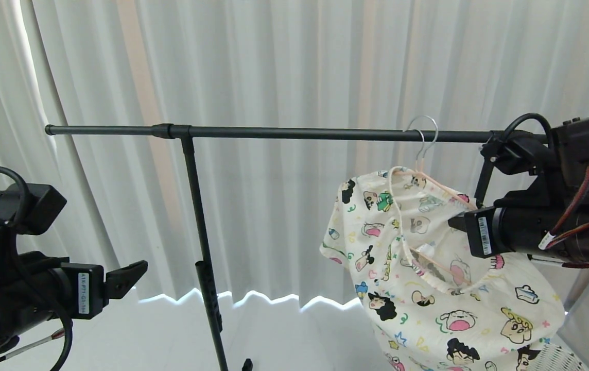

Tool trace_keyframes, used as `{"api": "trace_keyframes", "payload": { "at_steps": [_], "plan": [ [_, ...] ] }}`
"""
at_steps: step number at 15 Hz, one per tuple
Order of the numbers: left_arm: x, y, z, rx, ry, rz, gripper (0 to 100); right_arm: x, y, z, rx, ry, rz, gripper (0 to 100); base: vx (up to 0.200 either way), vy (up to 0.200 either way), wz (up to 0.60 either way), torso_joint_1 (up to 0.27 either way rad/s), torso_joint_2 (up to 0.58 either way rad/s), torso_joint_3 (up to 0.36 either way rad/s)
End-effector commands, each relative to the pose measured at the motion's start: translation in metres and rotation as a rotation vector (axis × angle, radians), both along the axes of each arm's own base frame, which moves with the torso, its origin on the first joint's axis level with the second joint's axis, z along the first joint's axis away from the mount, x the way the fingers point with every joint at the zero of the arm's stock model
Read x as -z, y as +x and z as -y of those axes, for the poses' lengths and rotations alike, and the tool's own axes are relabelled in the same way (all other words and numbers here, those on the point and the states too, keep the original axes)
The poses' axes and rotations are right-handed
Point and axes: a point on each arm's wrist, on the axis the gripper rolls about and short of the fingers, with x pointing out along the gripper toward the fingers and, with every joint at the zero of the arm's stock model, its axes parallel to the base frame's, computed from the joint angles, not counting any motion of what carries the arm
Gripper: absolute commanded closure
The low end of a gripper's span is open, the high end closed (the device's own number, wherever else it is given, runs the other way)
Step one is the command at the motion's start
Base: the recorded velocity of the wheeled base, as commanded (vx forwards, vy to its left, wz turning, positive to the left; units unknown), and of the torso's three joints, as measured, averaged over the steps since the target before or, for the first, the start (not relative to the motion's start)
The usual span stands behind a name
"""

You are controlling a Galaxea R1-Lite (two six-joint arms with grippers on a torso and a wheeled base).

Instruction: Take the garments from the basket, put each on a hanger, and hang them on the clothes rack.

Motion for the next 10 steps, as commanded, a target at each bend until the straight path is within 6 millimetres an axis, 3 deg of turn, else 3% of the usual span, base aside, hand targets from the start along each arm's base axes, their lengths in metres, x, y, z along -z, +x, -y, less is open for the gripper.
{"api": "trace_keyframes", "payload": {
  "at_steps": [1,7,10],
  "plan": [
    [0.0,0.0,0.0,0.0,0.0,-0.002,0,-0.002,0.001,-0.003,-0.005,0.004,0.005,100,0.2,0.0,0.0,0.002,0.0,0.002],
    [0.001,-0.001,0.0,0.0,0.001,-0.003,0,-0.008,0.002,-0.016,-0.02,-0.001,0.026,100,0.2,0.0,0.0,0.002,0.0,0.003],
    [0.004,-0.004,0.002,0.017,0.002,-0.008,0,-0.007,0.008,-0.019,-0.013,-0.005,0.024,100,0.0,0.0,0.0,0.0,0.0,0.0]
  ]
}}
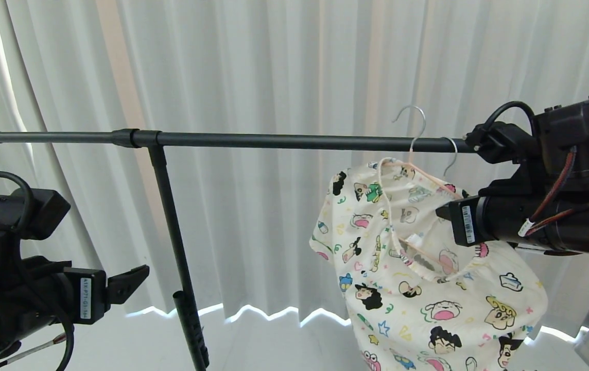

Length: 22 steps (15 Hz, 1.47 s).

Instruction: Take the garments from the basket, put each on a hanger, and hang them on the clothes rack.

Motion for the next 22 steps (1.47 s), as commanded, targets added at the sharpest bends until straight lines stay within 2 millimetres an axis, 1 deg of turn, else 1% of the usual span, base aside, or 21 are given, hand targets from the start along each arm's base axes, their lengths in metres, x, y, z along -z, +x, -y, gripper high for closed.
{"api": "trace_keyframes", "payload": {
  "at_steps": [1,2,4,6,9,12,16,17,20,21,22],
  "plan": [
    [0.0,-0.002,0.001,0.012,-0.001,0.002,0,0.002,0.01,-0.004,0.013,-0.007,-0.006,100,0.0,0.0,0.0,0.0,0.0,0.0],
    [0.001,-0.002,0.002,0.015,0.0,0.001,0,0.002,0.016,-0.006,0.029,-0.011,-0.005,100,0.0,0.0,0.0,0.0,0.0,0.0],
    [0.001,-0.003,0.003,0.024,0.0,0.001,0,0.006,0.035,-0.01,0.075,-0.028,-0.007,100,0.0,0.0,0.0,0.0,0.0,0.0],
    [0.001,-0.003,0.004,0.031,0.0,-0.001,0,0.014,0.04,-0.014,0.076,-0.049,-0.032,100,0.0,0.0,0.0,0.0,0.0,0.0],
    [0.001,-0.003,0.004,0.031,0.0,-0.001,0,0.026,0.045,-0.017,0.086,-0.085,-0.071,100,0.0,0.0,0.0,0.0,0.0,0.0],
    [0.001,-0.004,0.004,0.028,0.0,0.001,0,0.028,0.045,-0.017,0.086,-0.098,-0.086,100,0.0,0.0,0.0,0.0,0.0,0.0],
    [0.001,-0.004,0.004,0.029,0.0,0.001,0,0.026,0.044,-0.017,0.084,-0.094,-0.082,100,0.0,0.0,0.0,0.0,0.0,0.0],
    [0.001,-0.004,0.004,0.028,0.0,0.001,0,0.025,0.043,-0.017,0.084,-0.094,-0.08,0,0.0,0.0,0.0,0.0,0.0,0.0],
    [0.001,-0.001,0.004,0.028,-0.012,0.038,0,0.013,0.034,-0.011,0.082,-0.066,-0.047,0,0.0,0.0,0.0,0.0,0.0,0.0],
    [0.003,-0.001,0.004,0.027,-0.014,0.052,0,-0.001,0.024,-0.003,0.082,-0.037,-0.011,0,0.0,0.0,0.0,0.0,0.0,0.0],
    [0.005,-0.001,0.004,0.014,-0.006,0.052,0,-0.01,0.014,0.004,0.081,-0.026,0.005,0,0.0,0.0,0.0,0.0,0.0,0.0]
  ]
}}
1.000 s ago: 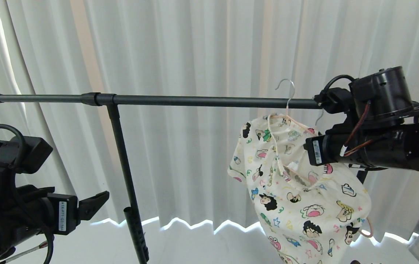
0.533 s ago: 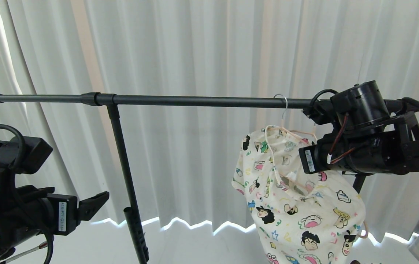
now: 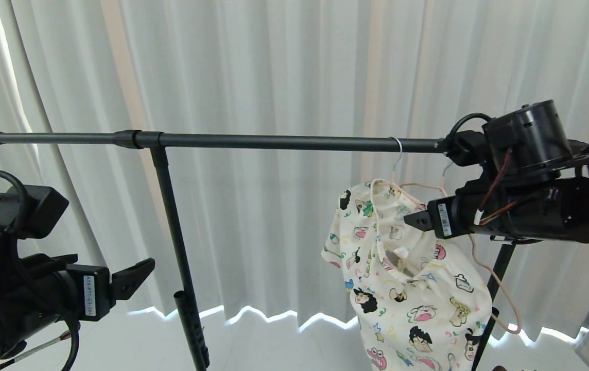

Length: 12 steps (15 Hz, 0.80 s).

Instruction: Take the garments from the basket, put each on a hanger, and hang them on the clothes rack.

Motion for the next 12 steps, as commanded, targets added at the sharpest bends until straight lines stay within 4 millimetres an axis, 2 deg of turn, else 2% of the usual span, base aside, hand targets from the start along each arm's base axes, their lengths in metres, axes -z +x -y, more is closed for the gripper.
{"api": "trace_keyframes", "payload": {
  "at_steps": [1,3,5,8,12],
  "plan": [
    [0.007,-0.002,-0.001,-0.018,0.017,-0.019,0,-0.032,-0.032,0.025,0.002,0.033,0.051,0,0.0,0.0,0.0,0.0,0.0,0.0],
    [0.009,-0.002,-0.002,-0.044,0.032,-0.02,0,-0.049,-0.063,0.049,0.04,-0.018,0.031,0,0.0,0.0,0.0,0.0,0.0,0.0],
    [0.01,-0.001,-0.003,-0.076,0.051,-0.022,0,-0.05,-0.091,0.075,0.101,-0.137,-0.001,0,0.0,0.0,0.0,0.0,0.0,0.0],
    [0.009,-0.002,-0.003,-0.089,0.058,-0.018,0,-0.031,-0.102,0.098,0.197,-0.288,-0.011,0,-0.2,0.0,0.0,0.009,0.0,-0.001],
    [0.011,-0.002,-0.004,-0.118,0.076,-0.018,0,-0.02,-0.097,0.11,0.266,-0.293,0.014,0,-0.2,0.0,0.0,-0.006,0.0,0.005]
  ]
}}
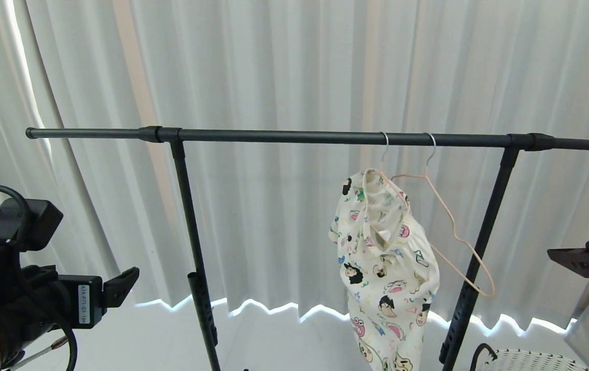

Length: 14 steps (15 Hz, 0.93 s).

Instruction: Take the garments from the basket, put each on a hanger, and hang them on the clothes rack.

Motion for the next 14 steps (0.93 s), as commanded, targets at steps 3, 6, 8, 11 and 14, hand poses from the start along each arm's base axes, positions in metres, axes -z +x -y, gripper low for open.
{"api": "trace_keyframes", "payload": {
  "at_steps": [3,6,8,11,14],
  "plan": [
    [0.0002,0.0006,-0.0006,-0.009,0.003,-0.001,0,0.0091,-0.0087,0.0136,0.039,-0.022,0.002,0,-0.2,0.0,0.0,0.004,0.0,0.002],
    [0.0002,0.0009,-0.0017,-0.017,0.001,0.0,0,0.0089,-0.0073,0.0161,0.046,-0.038,0.004,0,-0.2,0.0,0.0,0.004,0.0,0.001],
    [0.0004,0.0008,-0.0017,-0.017,0.001,0.0,0,0.0091,-0.0065,0.0169,0.052,-0.041,0.002,0,-0.2,0.0,0.0,0.0,0.0,0.005],
    [0.0004,0.0008,-0.0017,-0.016,0.0,-0.001,0,0.0099,-0.0056,0.0175,0.058,-0.043,-0.003,0,-0.2,0.0,0.0,0.004,0.0,0.006],
    [0.0,0.001,-0.0016,-0.016,0.0,0.001,0,0.0113,-0.005,0.017,0.057,-0.041,0.001,0,-0.2,0.0,0.0,0.002,0.0,0.002]
  ]
}}
